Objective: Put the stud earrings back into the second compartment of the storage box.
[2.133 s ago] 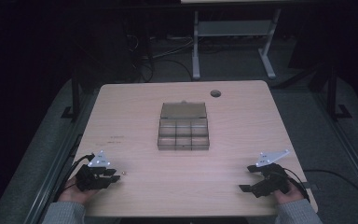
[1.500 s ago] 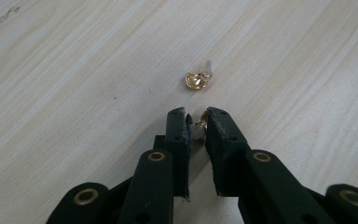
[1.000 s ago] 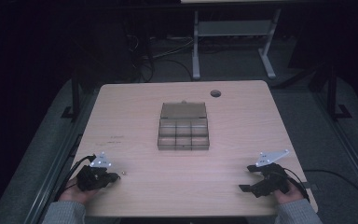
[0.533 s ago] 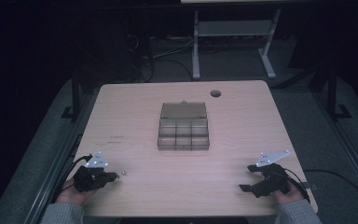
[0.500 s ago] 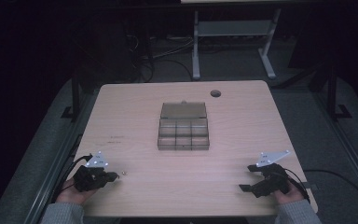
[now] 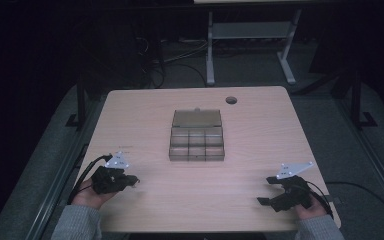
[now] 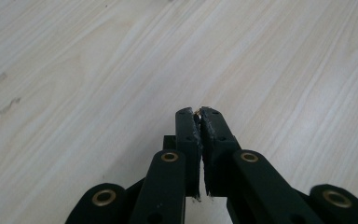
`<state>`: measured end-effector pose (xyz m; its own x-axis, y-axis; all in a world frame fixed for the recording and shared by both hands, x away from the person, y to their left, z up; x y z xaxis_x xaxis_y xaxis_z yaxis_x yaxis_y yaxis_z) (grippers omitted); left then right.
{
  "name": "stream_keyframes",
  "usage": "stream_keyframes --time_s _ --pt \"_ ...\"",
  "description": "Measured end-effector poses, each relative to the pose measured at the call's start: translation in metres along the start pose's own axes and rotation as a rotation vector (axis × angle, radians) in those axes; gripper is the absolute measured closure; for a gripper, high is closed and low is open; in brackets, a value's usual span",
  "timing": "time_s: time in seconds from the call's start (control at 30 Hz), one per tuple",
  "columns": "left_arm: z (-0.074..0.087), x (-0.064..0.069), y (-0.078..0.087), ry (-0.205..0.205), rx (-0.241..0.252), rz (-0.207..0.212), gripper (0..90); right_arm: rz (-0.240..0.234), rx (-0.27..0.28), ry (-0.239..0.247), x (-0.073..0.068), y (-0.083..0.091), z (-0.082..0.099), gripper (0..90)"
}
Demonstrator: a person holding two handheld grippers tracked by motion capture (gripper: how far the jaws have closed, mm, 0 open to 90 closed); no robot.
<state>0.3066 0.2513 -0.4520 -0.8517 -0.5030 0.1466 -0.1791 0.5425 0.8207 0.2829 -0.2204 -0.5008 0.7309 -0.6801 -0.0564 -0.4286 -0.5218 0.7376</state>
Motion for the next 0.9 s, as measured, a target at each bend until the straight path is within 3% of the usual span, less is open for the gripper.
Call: stream_keyframes --time_s 0.57,0.77,0.9 --pt "-0.06 -0.009 -0.017 0.013 -0.027 0.042 86.9 -0.009 0.007 0.011 0.0 -0.001 -0.001 14.5" --pt "-0.081 -0.014 -0.022 0.044 0.009 0.061 87.2 -0.014 0.006 0.009 0.0 -0.001 -0.001 14.5" --pt "-0.096 -0.015 -0.026 0.043 0.009 0.071 87.2 -0.016 0.009 0.008 -0.001 -0.001 -0.001 14.5"
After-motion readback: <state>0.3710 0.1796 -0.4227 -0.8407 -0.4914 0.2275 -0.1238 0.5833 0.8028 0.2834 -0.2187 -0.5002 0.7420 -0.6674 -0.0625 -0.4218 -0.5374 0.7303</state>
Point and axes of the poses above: each handheld gripper's, and its own axes: y roughly backward along the jaws, z roughly out of its underside, x roughly to its right, the point moved 5 cm from there along -y, roughly forward along the jaws, and after that the axes turned 10 degrees about z, right-handed, at the moved point
